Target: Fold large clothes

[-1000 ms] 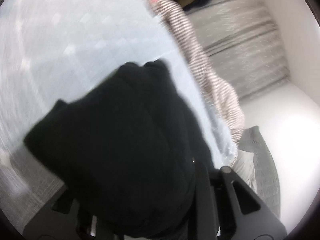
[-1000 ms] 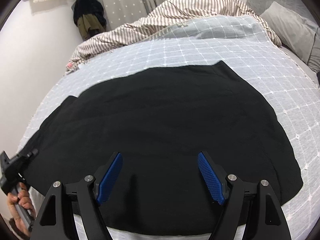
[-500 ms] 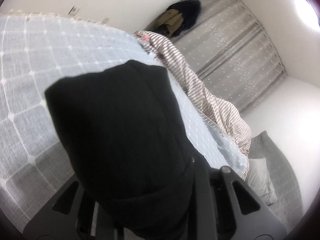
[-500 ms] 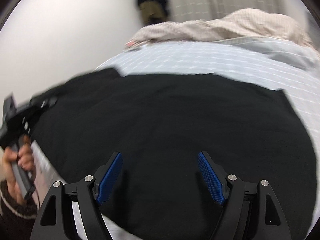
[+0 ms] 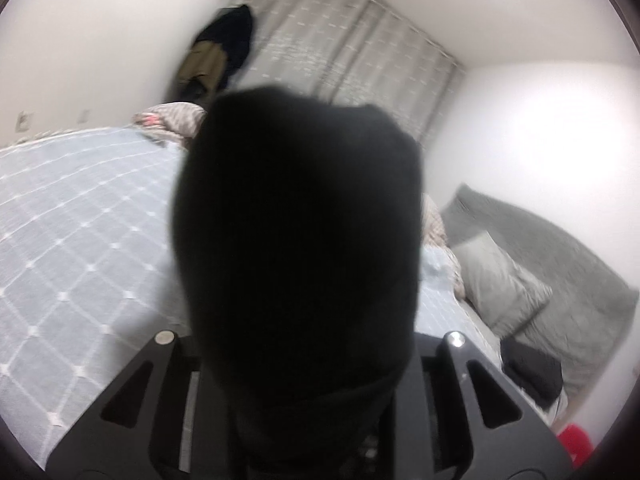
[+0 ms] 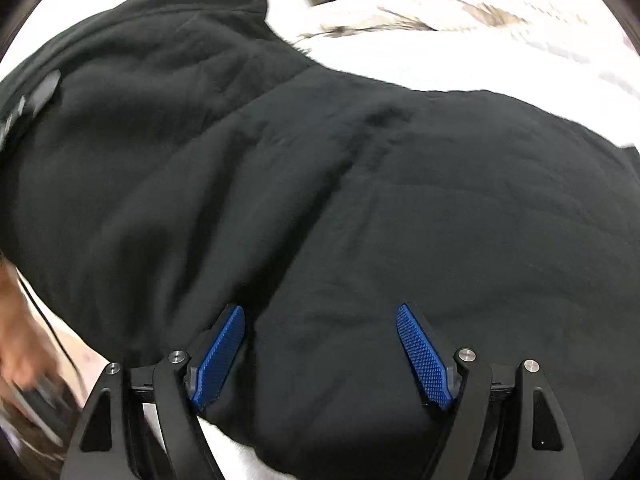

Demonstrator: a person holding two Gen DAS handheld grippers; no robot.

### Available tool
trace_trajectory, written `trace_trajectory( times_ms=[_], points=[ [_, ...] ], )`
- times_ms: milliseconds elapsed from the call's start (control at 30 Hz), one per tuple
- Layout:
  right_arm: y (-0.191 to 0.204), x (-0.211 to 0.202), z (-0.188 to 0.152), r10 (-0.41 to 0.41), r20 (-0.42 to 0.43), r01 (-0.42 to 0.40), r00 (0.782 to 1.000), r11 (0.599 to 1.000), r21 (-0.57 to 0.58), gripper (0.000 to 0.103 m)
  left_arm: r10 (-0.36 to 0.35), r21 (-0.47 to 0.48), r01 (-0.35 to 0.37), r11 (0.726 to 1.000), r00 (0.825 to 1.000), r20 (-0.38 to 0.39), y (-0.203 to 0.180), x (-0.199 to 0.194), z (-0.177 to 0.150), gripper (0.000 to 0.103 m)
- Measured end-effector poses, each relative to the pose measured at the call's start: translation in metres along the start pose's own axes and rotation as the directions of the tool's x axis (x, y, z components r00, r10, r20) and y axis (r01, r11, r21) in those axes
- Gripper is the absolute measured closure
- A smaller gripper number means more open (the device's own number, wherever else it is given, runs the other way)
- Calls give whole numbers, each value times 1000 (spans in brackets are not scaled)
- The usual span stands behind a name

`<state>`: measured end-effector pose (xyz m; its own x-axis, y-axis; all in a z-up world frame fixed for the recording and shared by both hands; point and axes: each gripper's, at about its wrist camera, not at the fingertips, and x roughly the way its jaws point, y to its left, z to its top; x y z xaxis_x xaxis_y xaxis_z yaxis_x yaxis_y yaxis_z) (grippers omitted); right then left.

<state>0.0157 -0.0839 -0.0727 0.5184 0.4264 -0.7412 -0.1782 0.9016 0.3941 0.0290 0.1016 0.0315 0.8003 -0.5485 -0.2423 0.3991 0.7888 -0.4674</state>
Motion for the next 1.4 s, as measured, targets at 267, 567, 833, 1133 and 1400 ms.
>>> trace_trajectory(
  times_ms=[267, 567, 833, 1133, 1400],
  points=[
    [-101, -81, 1, -59, 157, 13, 986, 960, 281, 22, -62, 237, 103, 966, 982, -176, -83, 53, -49, 71],
    [-209, -165, -24, -216, 251, 36, 944, 821, 569, 22, -10, 450, 236, 861, 894, -449, -138, 99, -144, 65],
    [-207, -156, -14, -4, 302, -174, 953, 810, 560, 22, -9, 574, 352, 740, 857, -515, -162, 77, -156, 36],
    [-198, -117, -7, 125, 205, -220, 971, 808, 546, 22, -306, 336, 556, 760, 763, -569, -145, 2, -90, 17],
    [-173, -83, -2, 43, 74, -73, 996, 879, 472, 58, -26, 293, 181, 939, 886, -464, -74, 53, -50, 16]
  ],
)
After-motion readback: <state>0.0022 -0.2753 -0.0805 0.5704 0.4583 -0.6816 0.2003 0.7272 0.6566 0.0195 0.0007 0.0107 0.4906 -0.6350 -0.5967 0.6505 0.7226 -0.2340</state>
